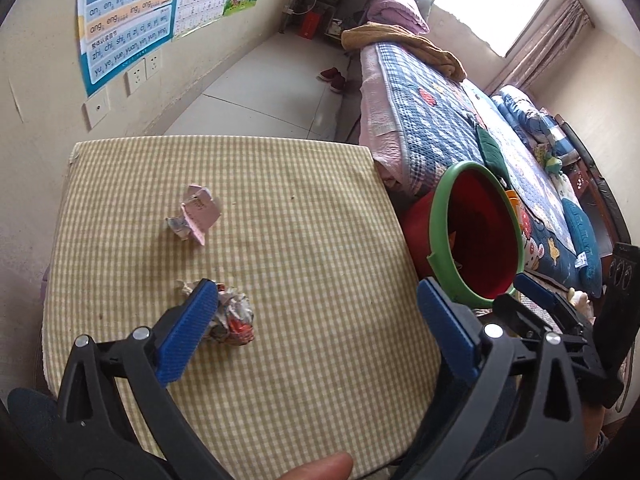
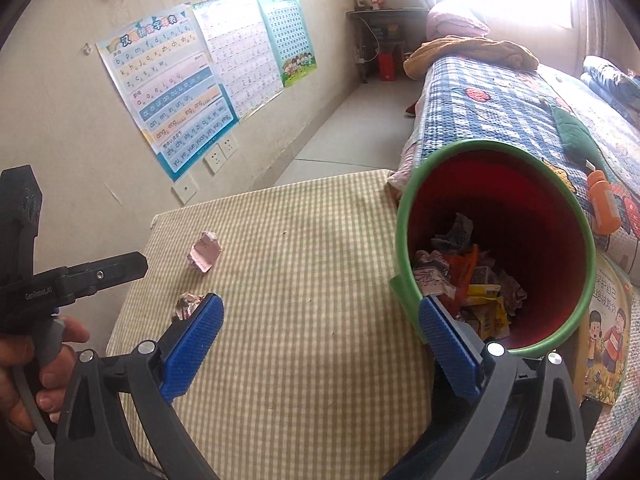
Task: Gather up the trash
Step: 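Move both tools back over the crumpled red-silver wrapper and pink scrap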
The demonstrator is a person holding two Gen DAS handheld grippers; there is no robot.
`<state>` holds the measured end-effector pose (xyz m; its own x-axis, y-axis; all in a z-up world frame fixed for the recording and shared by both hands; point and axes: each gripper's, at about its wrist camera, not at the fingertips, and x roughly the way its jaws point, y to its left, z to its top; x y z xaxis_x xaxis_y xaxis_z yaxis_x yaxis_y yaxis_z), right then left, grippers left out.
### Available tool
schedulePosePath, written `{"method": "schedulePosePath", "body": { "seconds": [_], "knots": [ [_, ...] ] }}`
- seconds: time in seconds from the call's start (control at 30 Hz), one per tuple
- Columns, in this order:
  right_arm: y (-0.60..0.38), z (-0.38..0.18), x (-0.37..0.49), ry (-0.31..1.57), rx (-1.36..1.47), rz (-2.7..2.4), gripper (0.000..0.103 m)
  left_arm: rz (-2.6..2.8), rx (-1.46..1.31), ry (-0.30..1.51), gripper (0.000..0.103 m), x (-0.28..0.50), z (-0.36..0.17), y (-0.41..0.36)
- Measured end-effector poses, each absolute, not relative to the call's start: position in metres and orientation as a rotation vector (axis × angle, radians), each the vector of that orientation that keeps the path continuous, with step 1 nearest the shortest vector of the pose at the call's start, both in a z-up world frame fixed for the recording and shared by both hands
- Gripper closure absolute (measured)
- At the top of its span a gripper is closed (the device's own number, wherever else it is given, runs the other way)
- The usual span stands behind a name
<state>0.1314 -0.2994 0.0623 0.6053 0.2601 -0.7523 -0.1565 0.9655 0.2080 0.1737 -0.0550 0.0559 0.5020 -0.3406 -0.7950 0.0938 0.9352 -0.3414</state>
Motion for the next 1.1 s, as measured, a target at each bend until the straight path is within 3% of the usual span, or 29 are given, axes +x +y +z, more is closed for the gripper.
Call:
{"method": "schedulePosePath", "body": {
  "seconds": [0.53,1.1],
  "knots": [
    [-0.18,0.044,0.132,0.974,0.0,0.408,0.008,-0.082,-0.417,0.998,0.006,0.131,0.036,0.079],
    [-0.099,-0.032,0.163,1.15,-0.067,0.476,0.008,0.023,-0.504,1.017,0.006,0.115,0.004,0.159]
  ]
}}
